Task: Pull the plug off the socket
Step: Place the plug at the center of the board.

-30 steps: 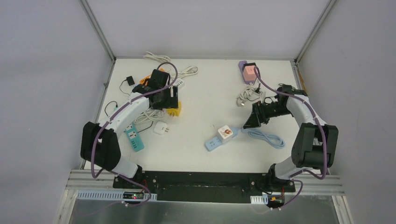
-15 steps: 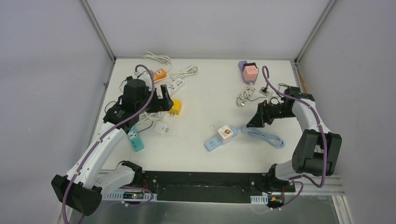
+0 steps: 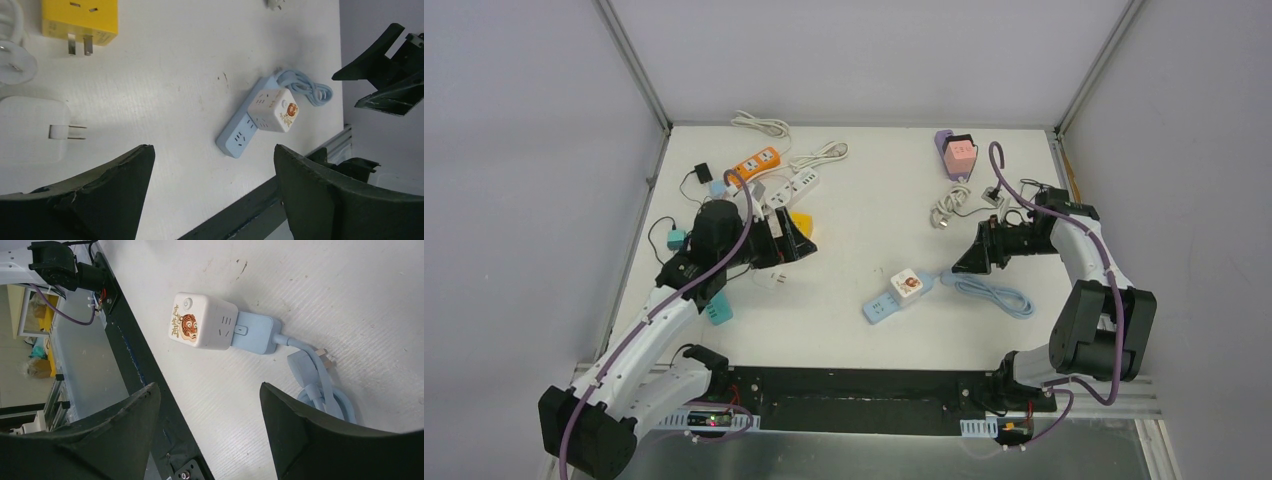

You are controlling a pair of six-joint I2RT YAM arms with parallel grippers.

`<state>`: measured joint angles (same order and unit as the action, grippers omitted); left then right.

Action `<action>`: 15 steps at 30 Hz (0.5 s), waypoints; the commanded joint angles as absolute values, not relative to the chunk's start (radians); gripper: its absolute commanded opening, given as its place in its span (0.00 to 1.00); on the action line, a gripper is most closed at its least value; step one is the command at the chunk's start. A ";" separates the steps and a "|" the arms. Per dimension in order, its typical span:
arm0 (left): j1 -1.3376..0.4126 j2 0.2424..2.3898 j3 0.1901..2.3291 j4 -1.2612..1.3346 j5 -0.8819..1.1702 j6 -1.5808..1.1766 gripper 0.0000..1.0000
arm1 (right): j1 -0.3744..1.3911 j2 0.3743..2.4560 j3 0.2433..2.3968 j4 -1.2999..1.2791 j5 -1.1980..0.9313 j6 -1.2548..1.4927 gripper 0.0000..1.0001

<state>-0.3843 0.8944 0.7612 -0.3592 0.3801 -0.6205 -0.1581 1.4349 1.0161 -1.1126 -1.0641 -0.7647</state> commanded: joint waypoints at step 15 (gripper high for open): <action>-0.465 0.886 0.580 -0.072 0.408 -0.824 0.90 | 0.157 1.394 1.204 -1.142 -0.706 -0.587 0.76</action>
<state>-0.4309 0.8722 0.5804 -0.1635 0.4252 -0.7948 0.0422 1.4258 1.1355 -1.1309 -0.8539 -0.6659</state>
